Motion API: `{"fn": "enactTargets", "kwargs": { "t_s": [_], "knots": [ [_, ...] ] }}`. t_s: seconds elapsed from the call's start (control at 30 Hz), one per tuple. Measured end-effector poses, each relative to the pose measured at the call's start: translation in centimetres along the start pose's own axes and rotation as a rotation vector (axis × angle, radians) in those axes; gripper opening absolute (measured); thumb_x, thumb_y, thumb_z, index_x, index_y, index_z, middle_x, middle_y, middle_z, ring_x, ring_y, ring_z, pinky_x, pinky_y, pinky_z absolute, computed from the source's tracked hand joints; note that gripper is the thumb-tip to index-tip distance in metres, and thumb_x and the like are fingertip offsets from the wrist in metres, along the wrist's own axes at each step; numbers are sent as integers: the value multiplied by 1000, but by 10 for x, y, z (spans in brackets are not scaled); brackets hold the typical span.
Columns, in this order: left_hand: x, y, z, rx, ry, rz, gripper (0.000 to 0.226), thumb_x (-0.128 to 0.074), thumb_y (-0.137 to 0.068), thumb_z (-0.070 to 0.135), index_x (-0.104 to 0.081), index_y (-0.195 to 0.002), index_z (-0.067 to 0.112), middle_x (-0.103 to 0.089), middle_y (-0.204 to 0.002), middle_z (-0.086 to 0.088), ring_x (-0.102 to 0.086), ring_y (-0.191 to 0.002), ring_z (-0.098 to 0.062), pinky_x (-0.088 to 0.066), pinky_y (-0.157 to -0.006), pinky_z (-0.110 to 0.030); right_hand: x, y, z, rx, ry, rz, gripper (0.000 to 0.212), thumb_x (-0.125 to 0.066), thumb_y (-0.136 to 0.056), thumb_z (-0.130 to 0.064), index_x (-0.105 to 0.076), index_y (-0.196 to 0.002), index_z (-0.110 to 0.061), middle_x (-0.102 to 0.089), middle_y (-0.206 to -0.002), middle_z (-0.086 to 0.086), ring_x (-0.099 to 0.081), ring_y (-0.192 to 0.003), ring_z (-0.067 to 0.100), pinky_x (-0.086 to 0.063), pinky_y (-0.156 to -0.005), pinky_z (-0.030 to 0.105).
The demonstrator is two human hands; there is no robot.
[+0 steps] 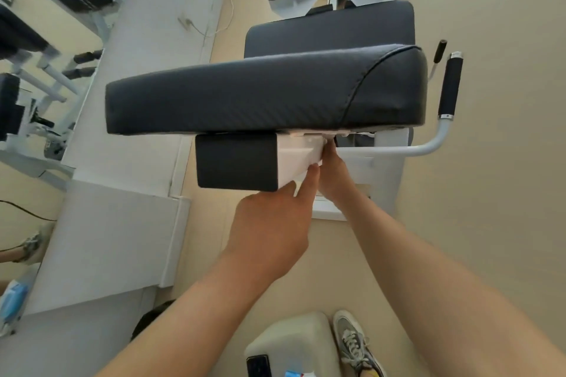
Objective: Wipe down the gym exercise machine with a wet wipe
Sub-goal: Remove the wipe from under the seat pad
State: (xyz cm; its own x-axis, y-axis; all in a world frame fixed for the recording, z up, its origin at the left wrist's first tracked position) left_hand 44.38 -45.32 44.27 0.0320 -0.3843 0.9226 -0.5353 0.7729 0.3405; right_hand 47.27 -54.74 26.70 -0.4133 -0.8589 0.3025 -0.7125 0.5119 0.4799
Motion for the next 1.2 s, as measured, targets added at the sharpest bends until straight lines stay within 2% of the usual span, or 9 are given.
{"fn": "enactTargets", "kwargs": {
  "t_s": [0.17, 0.33, 0.43, 0.5, 0.57, 0.63, 0.83, 1.1, 1.2],
  "knots": [
    [-17, -21, -3, 84, 221, -22, 77, -43, -90, 12, -5, -153, 31, -27, -155, 8, -39, -133, -19, -48, -88, -33, -11, -24, 21, -36, -140, 2, 73, -46, -89, -33, -13, -153, -21, -46, -146, 10, -49, -128, 30, -42, -107, 46],
    [-12, 5, -11, 161, 586, -12, 69, -47, -89, 5, -28, -150, 31, -40, -149, 10, -46, -128, -12, -42, -103, -29, 0, 84, -24, 42, -160, 15, 80, -37, -89, 12, -3, -156, -16, -29, -158, 8, -35, -141, 21, -28, -105, 15],
    [-4, 35, -29, 279, 901, 46, 66, -47, -87, -3, -43, -141, 35, -52, -138, 15, -53, -118, -2, -44, -98, -21, 8, 135, -58, 93, -331, 121, 61, -36, -97, 3, -28, -153, -18, -53, -142, 8, -52, -127, 19, -40, -106, 26],
    [7, 52, -38, 305, 1063, 85, 65, -46, -87, -5, -51, -134, 39, -58, -127, 21, -55, -111, 4, -47, -91, -16, 11, 154, -70, -11, -596, 212, 31, -39, -102, -11, -62, -123, -15, -70, -108, 3, -64, -100, 16, -51, -92, 28],
    [26, 66, -47, 294, 1099, 158, 59, -48, -87, -3, -55, -126, 41, -57, -118, 29, -54, -109, 8, -44, -81, -8, 13, 167, -76, -163, -905, 311, 28, -44, -101, -11, -62, -80, -6, -65, -76, 3, -62, -77, 15, -55, -80, 23],
    [44, 77, -55, 279, 1090, 234, 53, -50, -88, 0, -56, -119, 42, -55, -113, 34, -52, -108, 11, -41, -74, -2, 16, 176, -78, -279, -1057, 395, 35, -49, -100, -10, -56, -66, -5, -56, -68, 7, -56, -71, 15, -56, -71, 19],
    [60, 102, -82, 294, 1206, 355, 41, -53, -91, 3, -61, -118, 33, -61, -112, 21, -56, -105, 4, -43, -77, -8, 23, 216, -100, -247, -1059, 475, 33, -58, -96, -7, -66, -65, -9, -63, -68, 2, -61, -69, 11, -57, -70, 20],
    [43, 128, -90, 366, 1289, 347, 46, -53, -88, 2, -57, -109, 42, -61, -107, 19, -57, -101, 1, -45, -75, -13, 54, 219, -100, -259, -953, 552, 17, -67, -91, -8, -71, -104, 1, -70, -88, 6, -66, -64, 8, -59, -77, 26],
    [46, 130, -83, 371, 1300, 350, 42, -53, -90, 4, -56, -111, 40, -59, -109, 18, -56, -100, 2, -41, -70, -1, 53, 228, -120, -170, -870, 481, 9, -67, -90, -7, -75, -86, -6, -71, -85, 5, -68, -70, 8, -59, -80, 26]
  ]
}}
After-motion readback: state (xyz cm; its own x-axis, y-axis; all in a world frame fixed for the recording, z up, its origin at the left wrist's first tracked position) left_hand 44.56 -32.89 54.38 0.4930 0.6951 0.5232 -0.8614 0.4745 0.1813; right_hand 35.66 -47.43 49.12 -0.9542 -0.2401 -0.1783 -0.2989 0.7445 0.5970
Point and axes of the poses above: each hand's wrist, its own y-axis away from the middle knuckle, its own x-axis out of the back of the hand, z = x × y, the point moved 10 cm from there along -y, towards the middle knuckle
